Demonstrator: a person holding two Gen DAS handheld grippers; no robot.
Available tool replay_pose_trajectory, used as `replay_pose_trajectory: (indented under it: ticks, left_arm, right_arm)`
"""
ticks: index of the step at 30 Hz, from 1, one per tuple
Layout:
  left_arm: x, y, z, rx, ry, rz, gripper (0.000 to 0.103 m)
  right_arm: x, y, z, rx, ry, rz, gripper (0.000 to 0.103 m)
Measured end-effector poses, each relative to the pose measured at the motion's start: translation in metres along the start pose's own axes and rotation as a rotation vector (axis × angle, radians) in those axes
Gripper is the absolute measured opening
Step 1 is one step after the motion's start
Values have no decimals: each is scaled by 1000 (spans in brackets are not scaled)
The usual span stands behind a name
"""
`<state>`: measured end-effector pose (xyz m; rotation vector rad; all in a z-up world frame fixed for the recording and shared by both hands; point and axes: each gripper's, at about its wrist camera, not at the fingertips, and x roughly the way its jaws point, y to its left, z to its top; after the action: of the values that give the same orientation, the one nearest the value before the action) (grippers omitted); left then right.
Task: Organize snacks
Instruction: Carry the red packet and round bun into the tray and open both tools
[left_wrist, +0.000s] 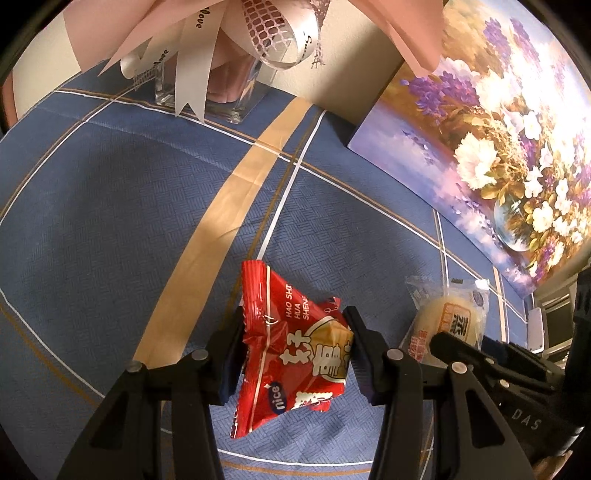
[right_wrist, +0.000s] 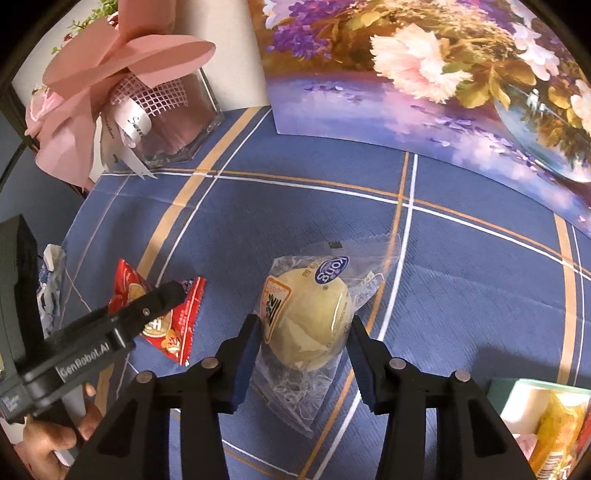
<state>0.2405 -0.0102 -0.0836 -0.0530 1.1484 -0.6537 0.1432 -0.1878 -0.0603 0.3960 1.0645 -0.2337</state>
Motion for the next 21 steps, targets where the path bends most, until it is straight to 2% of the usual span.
replay_pose_trajectory:
  ticks: [2, 10, 21]
  left_arm:
    - [1, -1, 0, 0, -2, 1, 52]
    - [0, 0, -1, -3, -15, 1, 53]
    - [-6, -2, -8, -12, -33, -17, 51]
  right_arm:
    - [5, 1, 1, 8, 6, -5, 55]
    - [14, 2, 3, 18, 4, -8, 56]
    - [-6, -1, -4, 35, -64, 20, 48]
